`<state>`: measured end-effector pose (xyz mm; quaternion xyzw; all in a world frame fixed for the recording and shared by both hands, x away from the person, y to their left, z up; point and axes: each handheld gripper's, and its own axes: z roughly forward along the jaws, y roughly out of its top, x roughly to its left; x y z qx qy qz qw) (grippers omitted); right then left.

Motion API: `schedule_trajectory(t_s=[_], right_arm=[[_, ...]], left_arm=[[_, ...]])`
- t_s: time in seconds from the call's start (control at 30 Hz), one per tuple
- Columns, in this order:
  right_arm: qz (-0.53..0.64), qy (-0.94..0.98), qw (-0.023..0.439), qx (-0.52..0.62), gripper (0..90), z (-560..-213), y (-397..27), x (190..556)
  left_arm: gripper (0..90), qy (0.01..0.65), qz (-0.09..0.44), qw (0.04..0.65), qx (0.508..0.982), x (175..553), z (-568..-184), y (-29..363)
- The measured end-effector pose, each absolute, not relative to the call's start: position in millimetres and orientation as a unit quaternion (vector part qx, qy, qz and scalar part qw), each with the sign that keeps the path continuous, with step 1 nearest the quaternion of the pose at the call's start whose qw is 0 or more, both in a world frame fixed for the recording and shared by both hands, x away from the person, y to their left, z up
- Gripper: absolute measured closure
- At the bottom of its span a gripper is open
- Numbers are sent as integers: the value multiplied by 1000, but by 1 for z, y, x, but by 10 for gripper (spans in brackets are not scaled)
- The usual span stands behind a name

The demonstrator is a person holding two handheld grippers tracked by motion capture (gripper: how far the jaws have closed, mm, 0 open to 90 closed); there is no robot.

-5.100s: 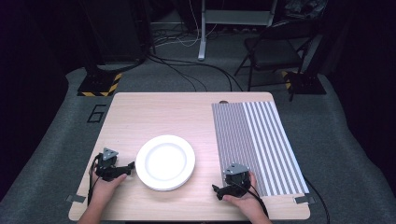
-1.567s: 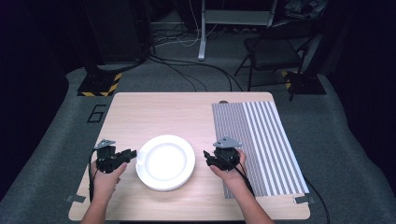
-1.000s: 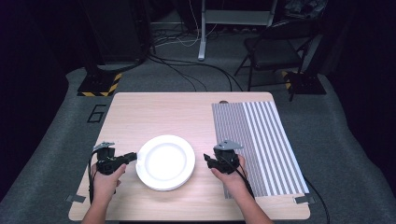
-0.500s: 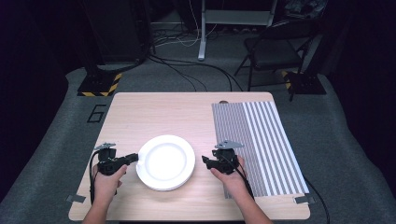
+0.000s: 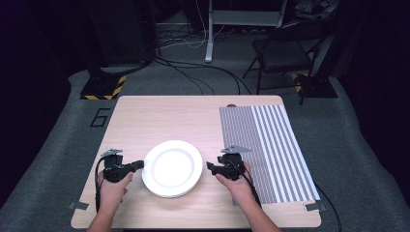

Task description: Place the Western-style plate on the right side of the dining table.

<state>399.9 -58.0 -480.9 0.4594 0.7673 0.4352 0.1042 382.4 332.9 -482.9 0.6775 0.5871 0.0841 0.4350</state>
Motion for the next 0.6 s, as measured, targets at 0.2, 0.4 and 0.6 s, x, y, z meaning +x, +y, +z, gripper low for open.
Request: schedule_trajectory(t_s=[0.2,0.4,0.6], right_arm=[[447,760,87,465,437,-480,-52,399],[437,768,85,460,433,-480,-41,398],[435,772,73,458,434,-482,-32,399]], left_arm=[[829,586,89,437,677,383,-484,332],[827,587,91,439,674,382,-484,332],[826,588,93,441,672,381,-485,332]])
